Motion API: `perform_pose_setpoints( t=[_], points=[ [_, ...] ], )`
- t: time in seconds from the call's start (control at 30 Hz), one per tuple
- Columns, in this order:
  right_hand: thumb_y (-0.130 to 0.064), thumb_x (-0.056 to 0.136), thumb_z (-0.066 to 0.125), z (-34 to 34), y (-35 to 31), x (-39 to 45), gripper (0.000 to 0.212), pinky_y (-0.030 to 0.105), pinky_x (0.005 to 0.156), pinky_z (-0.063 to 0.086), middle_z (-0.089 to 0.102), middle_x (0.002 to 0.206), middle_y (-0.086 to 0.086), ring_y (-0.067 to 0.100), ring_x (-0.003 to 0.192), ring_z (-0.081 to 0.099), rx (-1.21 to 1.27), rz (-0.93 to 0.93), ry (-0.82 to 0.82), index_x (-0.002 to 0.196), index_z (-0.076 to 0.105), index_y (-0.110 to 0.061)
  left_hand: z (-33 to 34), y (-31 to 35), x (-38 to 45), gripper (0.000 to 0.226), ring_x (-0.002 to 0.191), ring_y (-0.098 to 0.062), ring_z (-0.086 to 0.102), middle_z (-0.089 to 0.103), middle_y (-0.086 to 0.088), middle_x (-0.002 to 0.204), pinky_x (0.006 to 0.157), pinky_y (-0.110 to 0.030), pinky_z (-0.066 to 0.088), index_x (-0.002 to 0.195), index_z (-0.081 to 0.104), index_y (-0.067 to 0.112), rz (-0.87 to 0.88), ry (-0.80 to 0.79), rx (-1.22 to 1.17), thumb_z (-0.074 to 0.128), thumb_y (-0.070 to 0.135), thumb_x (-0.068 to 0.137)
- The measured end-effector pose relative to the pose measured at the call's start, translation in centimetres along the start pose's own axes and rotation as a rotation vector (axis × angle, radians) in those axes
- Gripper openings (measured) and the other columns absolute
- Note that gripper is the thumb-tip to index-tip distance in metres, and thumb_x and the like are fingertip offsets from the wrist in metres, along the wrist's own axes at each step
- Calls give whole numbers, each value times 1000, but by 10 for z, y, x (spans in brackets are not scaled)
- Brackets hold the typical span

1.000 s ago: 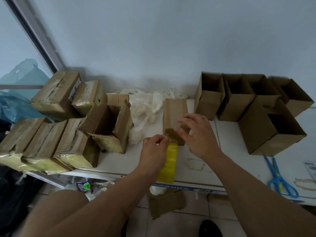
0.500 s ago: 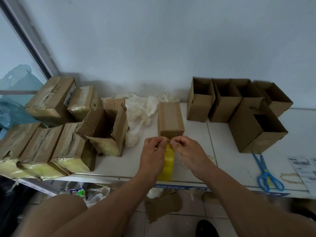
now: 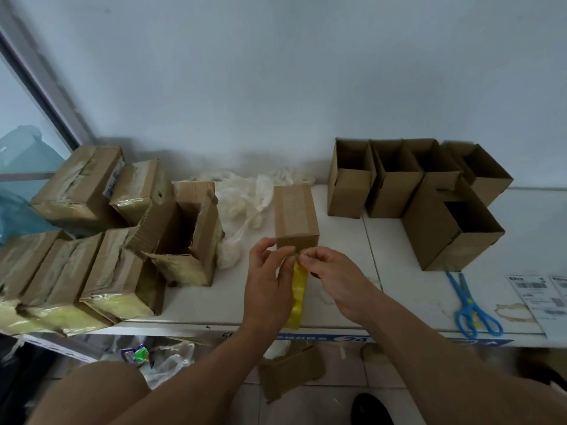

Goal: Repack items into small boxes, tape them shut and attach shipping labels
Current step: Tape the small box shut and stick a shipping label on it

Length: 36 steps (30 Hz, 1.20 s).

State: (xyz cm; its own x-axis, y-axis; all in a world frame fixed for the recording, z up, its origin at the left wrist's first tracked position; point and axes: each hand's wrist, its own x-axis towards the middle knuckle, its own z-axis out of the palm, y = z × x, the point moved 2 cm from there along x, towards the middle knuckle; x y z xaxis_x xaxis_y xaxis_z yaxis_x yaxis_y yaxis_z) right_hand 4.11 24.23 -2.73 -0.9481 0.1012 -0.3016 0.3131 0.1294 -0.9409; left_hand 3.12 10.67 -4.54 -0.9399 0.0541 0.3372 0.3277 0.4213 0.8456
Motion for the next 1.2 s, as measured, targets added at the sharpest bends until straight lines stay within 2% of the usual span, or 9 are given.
perform_pose_setpoints(
  t=[0.17,0.33,0.5,0.57,0.63,0.73,0.87,1.0,1.2],
  points=[
    [-25,98,57,-3,-1,-2,17,25,87,45,66,110,6,19,105,60,6,-27,-16,98,69,-14,1,1,0,12,108,24,38,42,14,126,84,5,30,100,68,23,-65,-43,-3,58,18,97],
    [-24,97,57,-6,0,-3,16,21,84,46,66,107,-2,12,100,60,1,-43,-3,98,69,-14,1,9,-1,15,102,22,42,41,13,121,78,2,33,89,58,30,-149,-89,-16,55,19,99],
    [-27,97,57,-6,2,-2,14,25,88,49,68,102,-2,14,99,62,6,-36,37,94,69,-21,7,13,0,8,92,0,52,36,7,123,83,-18,38,99,59,30,-347,-105,-57,52,32,100],
    [-27,97,57,-8,4,-2,14,28,89,50,68,99,1,16,98,62,7,-35,54,94,69,-21,9,17,1,9,95,-4,50,38,6,120,83,-16,36,102,59,28,-394,-112,-79,51,32,100],
    [-25,97,58,-10,6,-1,12,28,86,51,68,96,2,16,93,62,3,-42,79,95,69,-19,10,21,2,8,94,-4,51,40,6,117,80,-12,38,100,59,26,-372,-116,-53,52,31,100],
    [-21,96,60,-17,6,0,7,29,85,52,67,97,3,15,91,61,19,-73,113,98,66,-17,10,24,2,15,89,-3,52,41,6,119,85,-18,43,103,63,21,-275,-146,80,53,31,100],
    [-21,98,56,-27,6,1,11,33,87,54,68,95,2,15,85,61,76,-45,164,98,66,-16,6,20,3,23,78,-6,51,39,6,120,72,-19,39,107,65,17,-98,-234,374,51,34,100],
    [-21,96,57,-31,5,1,11,33,83,53,66,84,1,13,76,56,57,-45,195,94,67,-17,6,8,6,25,67,-18,55,42,-2,119,60,-33,51,102,60,13,17,-283,642,47,35,101],
    [-25,96,57,-37,9,-6,9,32,88,53,65,92,-3,12,86,60,-92,-33,207,93,65,-21,24,4,-3,26,70,-14,43,37,-3,117,57,-25,34,101,50,16,136,-428,841,40,40,103]
  ],
)
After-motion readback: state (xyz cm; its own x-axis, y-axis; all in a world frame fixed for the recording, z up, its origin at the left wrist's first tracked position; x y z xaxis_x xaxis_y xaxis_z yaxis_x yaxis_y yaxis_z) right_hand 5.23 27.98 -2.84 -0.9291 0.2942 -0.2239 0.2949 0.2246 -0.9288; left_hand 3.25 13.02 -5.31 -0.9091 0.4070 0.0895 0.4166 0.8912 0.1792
